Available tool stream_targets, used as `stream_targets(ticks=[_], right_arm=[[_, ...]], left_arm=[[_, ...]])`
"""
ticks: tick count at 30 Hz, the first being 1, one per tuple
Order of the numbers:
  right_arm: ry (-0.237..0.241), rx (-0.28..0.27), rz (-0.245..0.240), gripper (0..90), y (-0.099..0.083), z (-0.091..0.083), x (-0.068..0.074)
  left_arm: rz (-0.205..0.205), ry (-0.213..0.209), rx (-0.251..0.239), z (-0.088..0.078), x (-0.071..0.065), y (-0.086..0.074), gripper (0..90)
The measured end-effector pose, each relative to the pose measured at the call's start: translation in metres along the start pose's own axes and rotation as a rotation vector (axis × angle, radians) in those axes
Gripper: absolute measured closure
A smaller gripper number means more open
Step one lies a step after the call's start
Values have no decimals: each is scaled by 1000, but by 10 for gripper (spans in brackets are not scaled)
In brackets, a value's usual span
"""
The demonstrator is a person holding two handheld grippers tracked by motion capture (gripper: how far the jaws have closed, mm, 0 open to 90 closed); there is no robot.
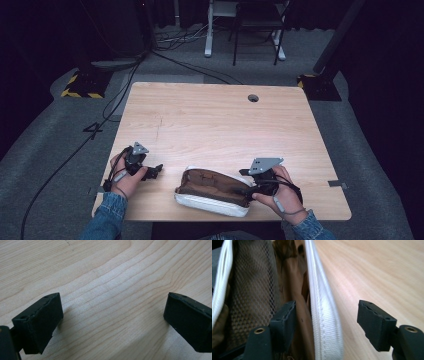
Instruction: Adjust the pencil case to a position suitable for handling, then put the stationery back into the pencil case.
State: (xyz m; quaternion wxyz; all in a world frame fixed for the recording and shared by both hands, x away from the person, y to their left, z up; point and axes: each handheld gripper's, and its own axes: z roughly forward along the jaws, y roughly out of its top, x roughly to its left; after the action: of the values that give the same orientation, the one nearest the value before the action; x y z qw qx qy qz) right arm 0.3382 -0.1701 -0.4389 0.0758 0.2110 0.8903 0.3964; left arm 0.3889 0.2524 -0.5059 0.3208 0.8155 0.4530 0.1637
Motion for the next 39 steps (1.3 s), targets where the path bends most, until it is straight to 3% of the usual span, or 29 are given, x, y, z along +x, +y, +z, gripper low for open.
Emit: stream_targets(ticks=[11, 19, 21, 28, 29, 31, 34, 39], right_arm=[[-35, -63, 36, 312, 11, -31, -2], [-64, -86, 80, 251, 9, -53, -10], [-107, -84, 91, 246, 6, -62, -14], [-249, -18, 173, 219, -8, -72, -30], [-249, -18, 173, 219, -8, -72, -30], [-310, 29, 214, 201, -16, -71, -38], [-330, 62, 274, 196, -26, -68, -45], [-371, 125, 332, 176, -39, -60, -53]], left_arm=[[-8, 2, -1, 1, -1, 0, 19], [-6, 3, 0, 1, -1, 0, 19], [-3, 1, 1, 1, -1, 0, 19], [1, 0, 3, 1, -1, 1, 12], [1, 0, 3, 1, -1, 1, 11], [0, 0, 3, 1, -1, 1, 12], [-3, -3, 4, 2, -1, 2, 10], [-2, -3, 4, 2, -1, 2, 6]])
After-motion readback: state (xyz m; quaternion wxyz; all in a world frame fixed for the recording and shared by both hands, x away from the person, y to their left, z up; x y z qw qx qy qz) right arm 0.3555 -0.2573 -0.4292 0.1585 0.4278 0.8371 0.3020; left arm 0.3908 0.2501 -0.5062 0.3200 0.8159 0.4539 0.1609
